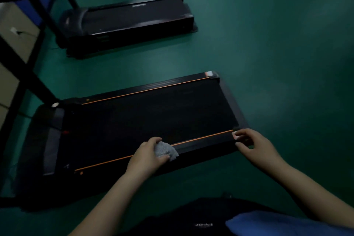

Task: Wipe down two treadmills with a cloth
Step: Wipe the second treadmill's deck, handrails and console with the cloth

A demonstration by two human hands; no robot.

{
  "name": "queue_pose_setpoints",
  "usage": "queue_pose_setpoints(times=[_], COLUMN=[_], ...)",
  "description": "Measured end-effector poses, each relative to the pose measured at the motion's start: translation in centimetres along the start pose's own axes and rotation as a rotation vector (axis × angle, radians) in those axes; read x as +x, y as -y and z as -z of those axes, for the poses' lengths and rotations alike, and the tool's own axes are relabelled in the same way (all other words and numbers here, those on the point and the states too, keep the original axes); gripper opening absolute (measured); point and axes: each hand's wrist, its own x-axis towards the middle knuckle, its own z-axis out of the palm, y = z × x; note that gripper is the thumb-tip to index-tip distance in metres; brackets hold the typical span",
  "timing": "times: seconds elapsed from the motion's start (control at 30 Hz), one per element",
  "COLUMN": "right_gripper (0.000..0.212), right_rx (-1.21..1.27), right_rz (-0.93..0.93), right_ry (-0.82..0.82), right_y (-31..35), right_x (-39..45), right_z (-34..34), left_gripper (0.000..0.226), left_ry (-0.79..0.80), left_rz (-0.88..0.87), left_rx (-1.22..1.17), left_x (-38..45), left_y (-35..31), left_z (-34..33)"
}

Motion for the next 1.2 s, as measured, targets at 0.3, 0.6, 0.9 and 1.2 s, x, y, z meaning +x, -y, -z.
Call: queue_pose_setpoints(times=[0.3,0.6,0.9,1.2], right_gripper=[0.021,0.024,0.027,0.034], right_rx=[0.057,0.121,0.115,0.141], right_rz=[-0.143,-0.189,-0.114,-0.032], right_ry=[-0.132,-0.181,-0.243,-0.142], right_y=[-9.7,-12.2,-11.4,-11.7], right_x=[2.1,9.0,21.1,33.8], right_z=[12.0,17.2,23.9,29.6], left_gripper=[0.065,0.052,0.054,0.052], left_ry=[0.1,0.163,0.152,0.033], left_rz=[-0.127,-0.233,-0.309,-0.219], left_rx=[0.064,-0.011,-0.086,-0.191], left_x=[6.3,14.1,26.0,33.8], left_y=[-15.4,-24.6,-33.0,-38.7], left_z=[-6.8,-8.1,-6.0,-4.7])
